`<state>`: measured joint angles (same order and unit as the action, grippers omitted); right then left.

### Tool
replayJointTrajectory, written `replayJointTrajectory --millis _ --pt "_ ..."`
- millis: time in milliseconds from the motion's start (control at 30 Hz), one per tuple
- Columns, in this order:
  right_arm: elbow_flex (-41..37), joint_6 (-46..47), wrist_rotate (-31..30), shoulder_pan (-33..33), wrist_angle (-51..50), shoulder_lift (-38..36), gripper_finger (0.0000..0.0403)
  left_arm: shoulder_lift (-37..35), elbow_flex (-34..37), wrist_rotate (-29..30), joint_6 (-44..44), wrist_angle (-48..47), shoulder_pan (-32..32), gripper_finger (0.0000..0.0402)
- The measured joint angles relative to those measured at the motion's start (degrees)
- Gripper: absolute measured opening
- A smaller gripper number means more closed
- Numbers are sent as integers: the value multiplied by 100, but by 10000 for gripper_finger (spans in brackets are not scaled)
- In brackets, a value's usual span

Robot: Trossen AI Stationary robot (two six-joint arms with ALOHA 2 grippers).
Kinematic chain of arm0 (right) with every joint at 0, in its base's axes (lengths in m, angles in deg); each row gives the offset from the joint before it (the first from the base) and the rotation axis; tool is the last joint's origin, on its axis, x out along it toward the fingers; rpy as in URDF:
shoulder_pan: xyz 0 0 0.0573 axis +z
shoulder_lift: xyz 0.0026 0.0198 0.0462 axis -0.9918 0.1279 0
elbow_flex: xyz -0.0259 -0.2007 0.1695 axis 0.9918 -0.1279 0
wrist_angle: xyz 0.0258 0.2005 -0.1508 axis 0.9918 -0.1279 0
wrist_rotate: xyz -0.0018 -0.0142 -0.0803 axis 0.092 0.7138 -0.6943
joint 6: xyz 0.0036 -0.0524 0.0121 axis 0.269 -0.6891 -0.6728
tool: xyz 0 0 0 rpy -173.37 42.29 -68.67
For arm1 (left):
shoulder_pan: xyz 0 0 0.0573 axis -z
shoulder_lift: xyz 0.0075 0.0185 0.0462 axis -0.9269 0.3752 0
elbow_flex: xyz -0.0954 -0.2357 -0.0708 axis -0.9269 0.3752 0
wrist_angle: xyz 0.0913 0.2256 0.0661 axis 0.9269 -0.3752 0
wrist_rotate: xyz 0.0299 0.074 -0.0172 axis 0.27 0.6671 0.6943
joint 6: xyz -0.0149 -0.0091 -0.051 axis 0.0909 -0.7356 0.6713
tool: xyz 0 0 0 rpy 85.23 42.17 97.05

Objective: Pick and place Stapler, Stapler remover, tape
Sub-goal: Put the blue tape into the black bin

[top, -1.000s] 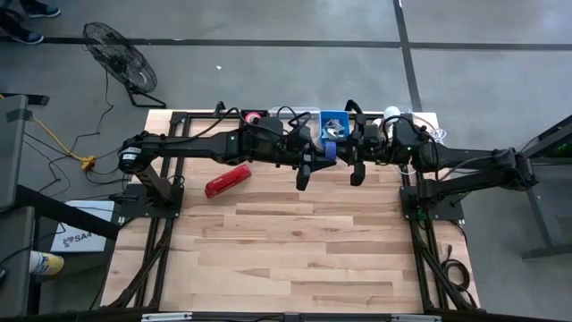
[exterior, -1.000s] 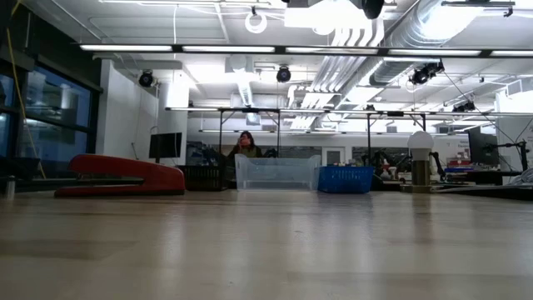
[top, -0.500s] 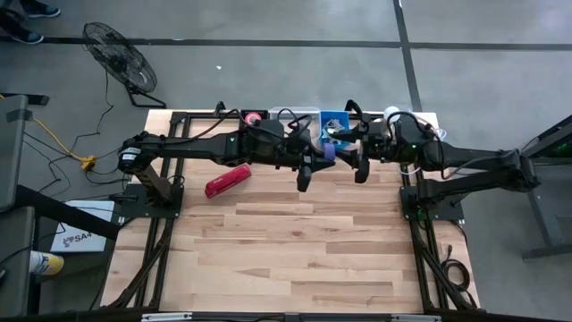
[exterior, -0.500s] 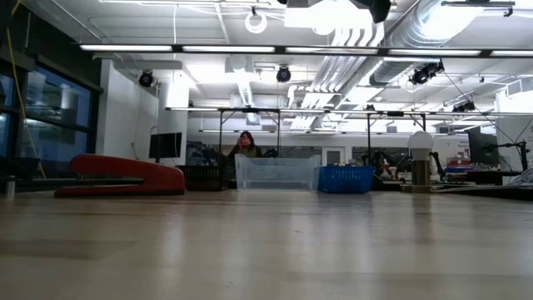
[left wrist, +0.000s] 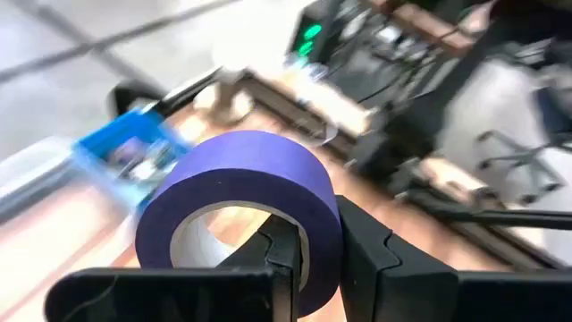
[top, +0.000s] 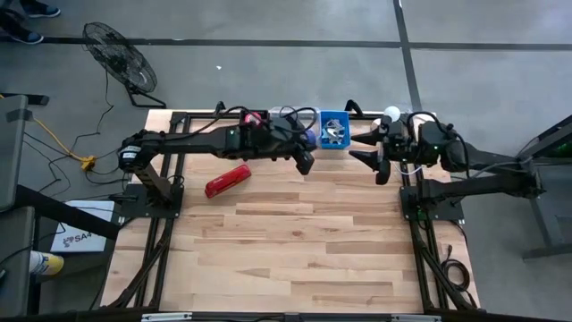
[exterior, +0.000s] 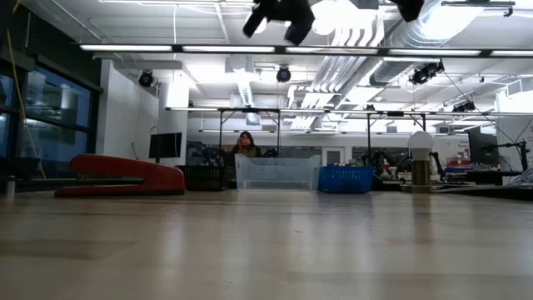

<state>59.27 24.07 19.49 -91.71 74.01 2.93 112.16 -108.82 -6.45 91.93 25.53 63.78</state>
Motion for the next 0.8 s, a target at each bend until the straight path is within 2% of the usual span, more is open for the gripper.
replayJointTrajectory --millis 167,400,600,800 --pt "-2 0 -329 0 -471 -261 218 0 0 -94 226 -833 -422 38" --pt "-2 -39 -998 2 -636 -316 218 0 7 -982 -154 -1459 -1363 38" --pt "-2 -44 -1650 2 -632 -316 217 -7 643 -2087 -433 -1173 -2325 38" --pt "-2 -9 -2123 2 -640 -314 217 4 1882 -3474 -267 227 -3126 38"
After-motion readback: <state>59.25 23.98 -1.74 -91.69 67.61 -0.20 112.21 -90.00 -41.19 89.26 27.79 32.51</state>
